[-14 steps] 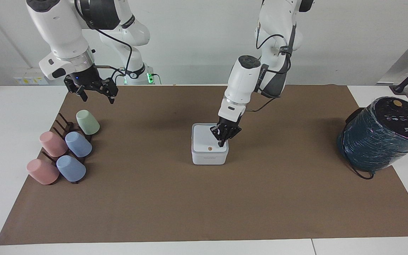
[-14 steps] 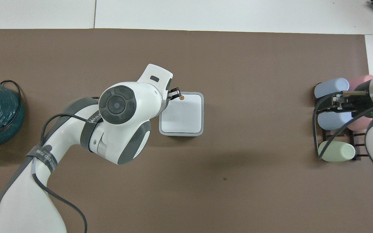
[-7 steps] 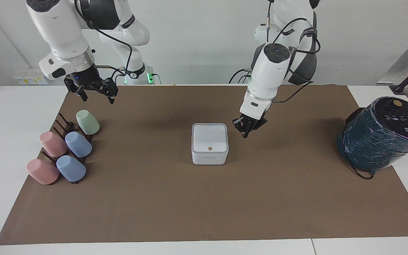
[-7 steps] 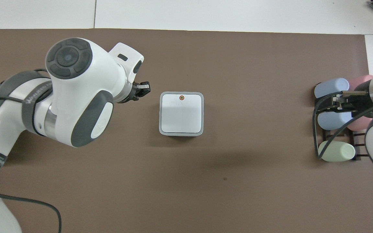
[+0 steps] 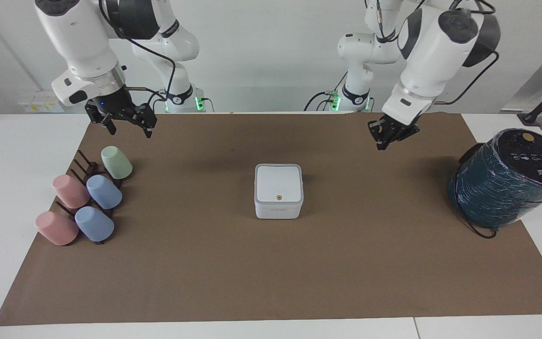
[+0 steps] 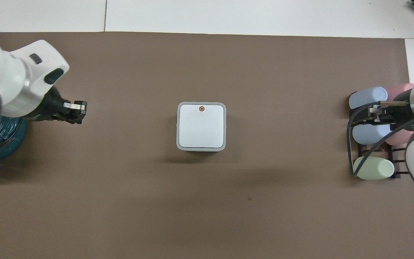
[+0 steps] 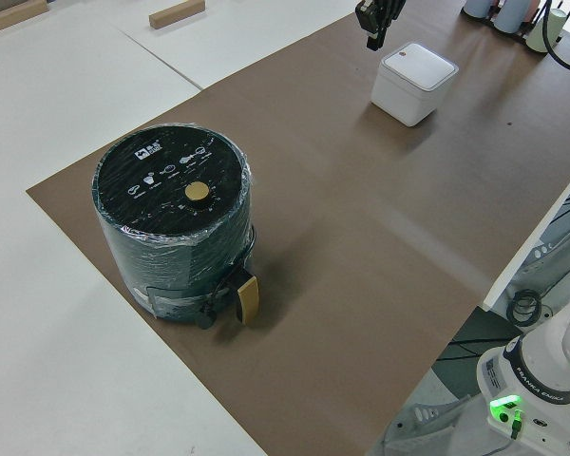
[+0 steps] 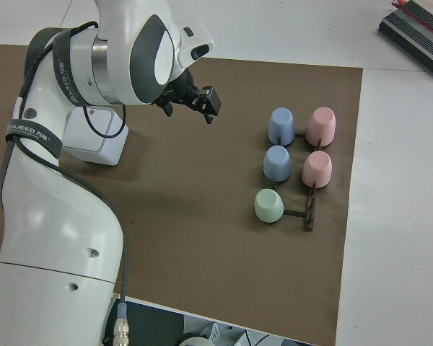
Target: Close trash can lid
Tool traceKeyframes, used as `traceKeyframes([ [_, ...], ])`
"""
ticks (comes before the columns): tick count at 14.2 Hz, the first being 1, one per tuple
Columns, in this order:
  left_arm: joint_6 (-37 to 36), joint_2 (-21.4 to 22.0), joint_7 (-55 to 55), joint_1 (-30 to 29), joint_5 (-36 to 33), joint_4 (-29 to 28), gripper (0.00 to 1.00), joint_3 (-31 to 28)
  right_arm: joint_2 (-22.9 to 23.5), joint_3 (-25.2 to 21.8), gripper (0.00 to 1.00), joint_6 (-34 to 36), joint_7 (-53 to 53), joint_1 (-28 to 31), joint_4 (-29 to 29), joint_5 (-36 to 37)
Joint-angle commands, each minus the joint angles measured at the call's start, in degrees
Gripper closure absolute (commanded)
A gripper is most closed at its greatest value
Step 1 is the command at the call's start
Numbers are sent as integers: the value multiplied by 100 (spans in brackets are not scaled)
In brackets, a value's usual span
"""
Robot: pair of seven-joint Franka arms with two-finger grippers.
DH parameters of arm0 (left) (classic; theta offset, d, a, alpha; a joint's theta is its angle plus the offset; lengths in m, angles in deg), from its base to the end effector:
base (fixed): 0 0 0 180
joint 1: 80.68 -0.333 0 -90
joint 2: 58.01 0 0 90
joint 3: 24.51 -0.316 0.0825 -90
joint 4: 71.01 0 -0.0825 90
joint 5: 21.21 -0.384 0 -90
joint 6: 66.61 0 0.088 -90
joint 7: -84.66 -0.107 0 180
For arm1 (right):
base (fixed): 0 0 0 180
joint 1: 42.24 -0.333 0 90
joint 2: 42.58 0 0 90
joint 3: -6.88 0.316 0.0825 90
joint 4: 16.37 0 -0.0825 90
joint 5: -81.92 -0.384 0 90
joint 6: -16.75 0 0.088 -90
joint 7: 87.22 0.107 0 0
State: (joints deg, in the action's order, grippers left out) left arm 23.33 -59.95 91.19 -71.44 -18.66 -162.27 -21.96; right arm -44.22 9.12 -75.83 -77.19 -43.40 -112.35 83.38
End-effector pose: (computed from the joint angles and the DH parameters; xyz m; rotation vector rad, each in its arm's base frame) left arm 0.5502 -0.1193 0.5953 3.1005 -0.1406 -0.0985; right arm 0.5464 0.0301 0.5948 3.1063 -0.1776 -0.0427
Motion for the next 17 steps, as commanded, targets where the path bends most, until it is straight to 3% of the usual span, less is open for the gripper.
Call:
traceKeyframes([
  [1, -397, 237, -748, -439, 53, -84, 77, 36, -56, -22, 0, 29, -115, 19, -61, -40],
  [3, -451, 299, -969, -659, 9, -110, 64, 36, -56, -22, 0, 29, -123, 11, -61, -49],
  [5, -372, 317, -970, -721, 0, -146, 28, 18, -56, -22, 0, 29, -123, 11, -61, -40],
  [6, -311, 308, -926, -721, 0, -146, 0, 18, -56, -22, 0, 29, -115, 19, -61, -40],
  [13, 340, 291, -953, -730, -9, -198, 0, 18, -56, -22, 0, 29, -123, 11, -61, -40],
  [17, 332, 299, -952, -739, 0, -225, 0, 18, -56, -22, 0, 29, -123, 19, -61, -40],
])
